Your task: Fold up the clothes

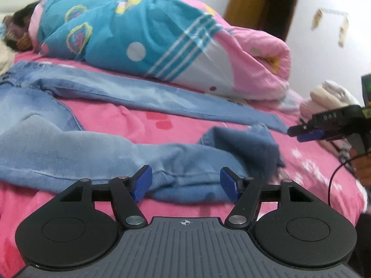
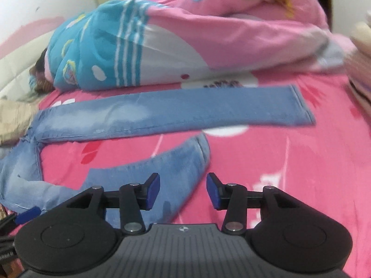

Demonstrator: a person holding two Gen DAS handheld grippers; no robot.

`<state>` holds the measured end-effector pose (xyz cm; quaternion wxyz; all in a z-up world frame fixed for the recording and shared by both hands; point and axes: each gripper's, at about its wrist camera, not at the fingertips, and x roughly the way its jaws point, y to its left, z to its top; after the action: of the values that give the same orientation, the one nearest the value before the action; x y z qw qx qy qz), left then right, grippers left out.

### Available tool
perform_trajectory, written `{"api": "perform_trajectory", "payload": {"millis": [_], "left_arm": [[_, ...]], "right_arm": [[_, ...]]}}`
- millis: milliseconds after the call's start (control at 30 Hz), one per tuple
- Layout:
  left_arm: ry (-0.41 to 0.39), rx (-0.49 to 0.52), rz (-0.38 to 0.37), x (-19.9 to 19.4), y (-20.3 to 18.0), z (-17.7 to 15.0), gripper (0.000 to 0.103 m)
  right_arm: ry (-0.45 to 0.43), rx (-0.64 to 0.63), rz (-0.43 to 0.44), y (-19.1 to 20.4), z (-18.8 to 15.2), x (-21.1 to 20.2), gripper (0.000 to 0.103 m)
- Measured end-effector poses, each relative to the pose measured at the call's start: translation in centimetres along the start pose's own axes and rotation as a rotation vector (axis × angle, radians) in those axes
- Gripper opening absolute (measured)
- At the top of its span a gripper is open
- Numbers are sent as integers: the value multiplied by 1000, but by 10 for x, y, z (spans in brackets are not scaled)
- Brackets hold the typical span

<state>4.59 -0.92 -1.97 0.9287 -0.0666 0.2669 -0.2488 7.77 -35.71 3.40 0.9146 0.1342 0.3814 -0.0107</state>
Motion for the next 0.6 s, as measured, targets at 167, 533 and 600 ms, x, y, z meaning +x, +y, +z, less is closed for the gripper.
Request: {"api": "perform_trajectory", "payload": {"millis": [167,533,600], "left_arm": [[37,47,19,-2,-13,-3,65],[44,45,150,-6,-15,1,61],[41,39,163,-4,-13,3,57]], "right_arm": [[2,173,45,-28,-1,20,64],[-18,332,149,-53,2,49,29],[-43,325,171,-51,2,44,8]]}}
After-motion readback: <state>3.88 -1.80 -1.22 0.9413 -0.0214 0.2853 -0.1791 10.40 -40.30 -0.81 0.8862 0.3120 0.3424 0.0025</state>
